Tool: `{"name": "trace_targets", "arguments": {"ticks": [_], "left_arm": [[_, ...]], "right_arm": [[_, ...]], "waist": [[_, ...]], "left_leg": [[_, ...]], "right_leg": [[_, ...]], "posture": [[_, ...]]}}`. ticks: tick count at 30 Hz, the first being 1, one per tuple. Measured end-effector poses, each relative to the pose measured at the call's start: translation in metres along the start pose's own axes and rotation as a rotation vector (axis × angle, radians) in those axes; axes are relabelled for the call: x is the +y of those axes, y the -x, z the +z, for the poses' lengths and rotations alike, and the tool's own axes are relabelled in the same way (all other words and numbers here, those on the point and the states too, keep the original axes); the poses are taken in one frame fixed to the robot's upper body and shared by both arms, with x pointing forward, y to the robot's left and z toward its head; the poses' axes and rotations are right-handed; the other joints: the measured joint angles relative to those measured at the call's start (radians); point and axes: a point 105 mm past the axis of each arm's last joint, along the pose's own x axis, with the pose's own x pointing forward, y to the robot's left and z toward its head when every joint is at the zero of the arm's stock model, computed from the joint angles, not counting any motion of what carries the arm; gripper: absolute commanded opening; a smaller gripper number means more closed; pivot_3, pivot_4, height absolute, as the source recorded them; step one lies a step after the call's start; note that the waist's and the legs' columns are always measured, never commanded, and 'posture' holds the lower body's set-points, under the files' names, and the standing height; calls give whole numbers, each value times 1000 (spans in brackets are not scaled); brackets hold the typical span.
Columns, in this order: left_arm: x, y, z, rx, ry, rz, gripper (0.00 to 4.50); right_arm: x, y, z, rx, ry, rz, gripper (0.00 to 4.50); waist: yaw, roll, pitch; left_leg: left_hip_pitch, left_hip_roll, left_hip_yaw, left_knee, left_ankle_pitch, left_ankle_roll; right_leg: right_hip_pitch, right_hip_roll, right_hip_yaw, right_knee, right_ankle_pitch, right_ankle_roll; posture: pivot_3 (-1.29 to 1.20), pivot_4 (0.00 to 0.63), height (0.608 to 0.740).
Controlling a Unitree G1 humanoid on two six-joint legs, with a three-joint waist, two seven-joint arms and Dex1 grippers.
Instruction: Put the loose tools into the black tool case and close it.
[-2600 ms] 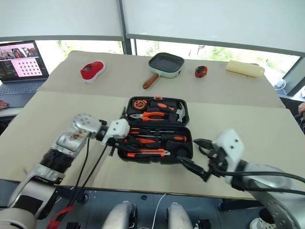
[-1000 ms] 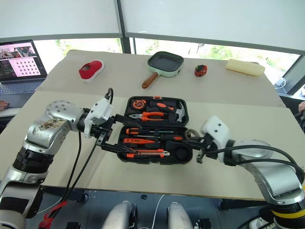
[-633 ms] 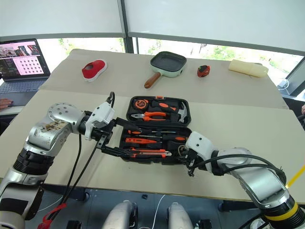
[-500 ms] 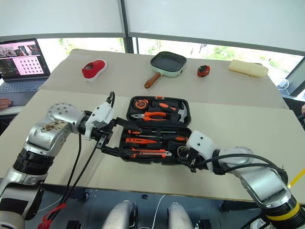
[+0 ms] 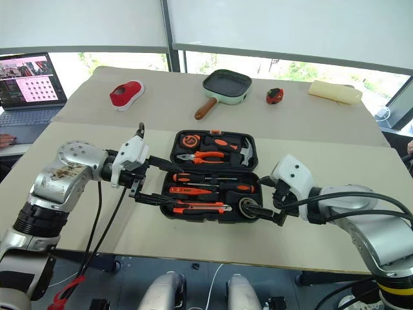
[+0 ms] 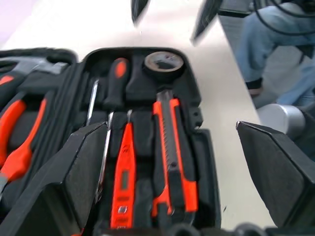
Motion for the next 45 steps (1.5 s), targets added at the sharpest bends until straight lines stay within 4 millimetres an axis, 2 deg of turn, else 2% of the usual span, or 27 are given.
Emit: {"name": "trace_targets", "arguments": {"ticks": [3,6,7,9,12,14,16,18,22,26,34,43,44,45], "left_arm": [[-2,-1,-1,5,-3,7,4500],[17,11,-24,71,61,155,3788],[27,20,-39,98,110,243,3336],[40,34,-63,148,175,365,2617],[46,41,-80,194,185,436,1538],[47,34,-85,188,184,444,719],[46,22,-87,182,186,421,25],[45,13,-89,174,196,411,25],[45,9,-90,170,219,407,25],[37,9,-91,179,213,374,25],[-4,14,-95,206,230,231,25],[-12,17,-98,211,236,250,25],[-12,18,-99,212,239,256,0],[-10,20,-100,207,256,268,519]], "right_arm": [[-9,-12,-3,-46,-69,-32,3800],[-55,-14,-9,-66,-128,-222,2873],[-73,-9,-14,-56,-145,-304,2449],[-94,-3,-28,-22,-157,-391,1746],[-104,-3,-42,12,-164,-415,778],[-105,-9,-48,42,-132,-389,30],[-99,-19,-50,65,-97,-332,0],[-87,-30,-53,86,-79,-257,0],[-73,-44,-57,115,-48,-178,0],[-68,-43,-55,119,-32,-150,0],[-32,-31,-62,143,7,-68,0],[-10,-23,-68,142,4,-72,0],[-10,-22,-69,147,4,-74,574],[-12,-17,-72,161,-8,-82,719]], "waist": [[-4,0,0],[-6,0,0],[-6,0,0],[-5,0,0],[-2,0,0],[-2,0,0],[-2,0,0],[-3,0,0],[-1,0,0],[-5,0,0],[-5,1,0],[-5,1,0],[-5,1,0],[-5,1,0]], "left_leg": [[0,0,0,0,0,0],[2,-1,1,1,0,0],[2,-1,1,0,0,0],[1,-1,1,-1,0,0],[-3,-1,2,-1,0,0],[-7,-2,3,-1,0,0],[-9,-2,3,-1,0,0],[-10,-2,3,-1,0,0],[-10,-2,3,0,0,0],[-10,-2,3,0,0,0],[-9,-1,3,-2,0,0],[-7,-1,3,-1,0,0],[-7,-1,3,-1,0,0],[-7,-1,3,-1,0,0]], "right_leg": [[0,0,0,0,0,0],[0,0,1,1,0,0],[0,0,1,1,0,0],[-1,0,1,1,0,0],[-5,-1,1,1,0,0],[-10,-2,2,2,1,0],[-13,-2,2,4,1,0],[-14,-1,2,6,1,0],[-14,-2,2,7,1,0],[-15,-1,2,7,1,0],[-15,-1,2,7,0,0],[-13,-1,2,8,0,0],[-13,-1,2,8,0,0],[-13,-1,2,8,0,0]], "posture": [[0,150,740],[0,150,740],[0,150,740],[0,150,740],[0,150,740],[0,150,740],[0,150,740],[0,150,740],[0,150,740],[0,150,740],[0,150,740],[0,150,740],[0,150,740],[0,150,740]]}}
